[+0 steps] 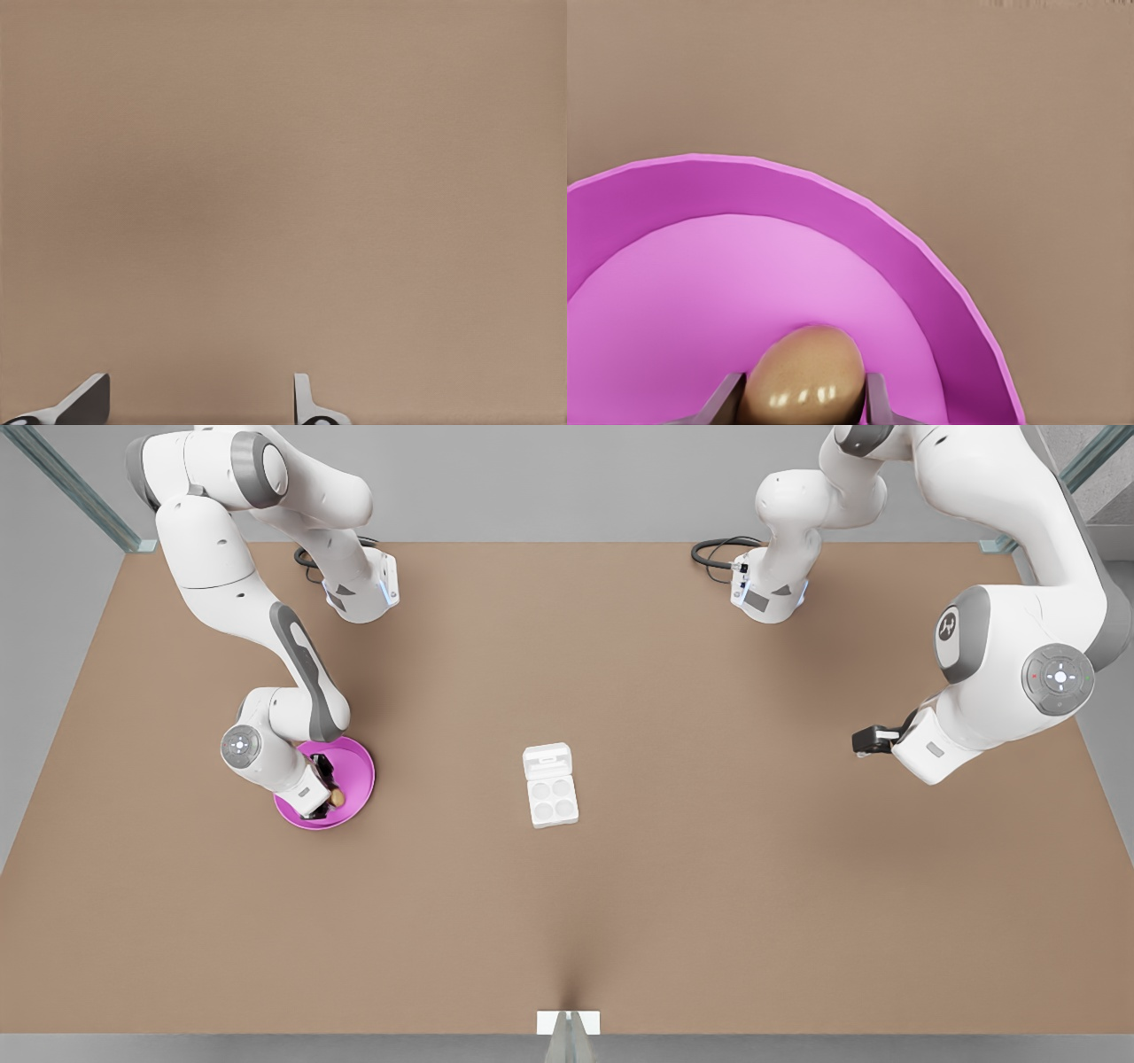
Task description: Pack egg into the box and close the box lid
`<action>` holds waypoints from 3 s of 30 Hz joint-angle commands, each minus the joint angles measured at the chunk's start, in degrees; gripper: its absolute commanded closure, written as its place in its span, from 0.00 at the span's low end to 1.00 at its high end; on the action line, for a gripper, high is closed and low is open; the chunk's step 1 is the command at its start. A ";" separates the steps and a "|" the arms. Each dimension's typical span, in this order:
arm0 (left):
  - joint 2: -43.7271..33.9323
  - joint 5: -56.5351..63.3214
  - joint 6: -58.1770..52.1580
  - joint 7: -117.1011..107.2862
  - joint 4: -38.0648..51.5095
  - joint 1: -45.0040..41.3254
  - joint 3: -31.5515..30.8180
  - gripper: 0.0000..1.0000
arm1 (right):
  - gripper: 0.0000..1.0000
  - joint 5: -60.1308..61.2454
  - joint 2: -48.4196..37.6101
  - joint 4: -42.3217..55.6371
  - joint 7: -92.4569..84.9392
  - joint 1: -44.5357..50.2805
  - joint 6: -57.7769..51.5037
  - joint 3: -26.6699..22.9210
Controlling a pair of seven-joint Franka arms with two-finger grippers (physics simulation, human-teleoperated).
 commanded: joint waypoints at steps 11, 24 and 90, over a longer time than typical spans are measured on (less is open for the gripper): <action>-0.06 0.01 0.02 -0.01 0.03 0.00 0.00 0.00 | 0.42 0.00 0.84 0.38 -0.92 0.00 0.09 -0.04; 0.03 0.18 0.11 -0.01 0.03 -0.09 0.00 0.00 | 0.42 5.45 -0.57 8.63 3.82 2.37 -8.61 1.19; 40.02 -17.04 14.35 -78.32 23.93 -50.54 -0.18 0.79 | 0.00 1.93 -11.38 40.80 96.02 4.74 -47.90 -11.38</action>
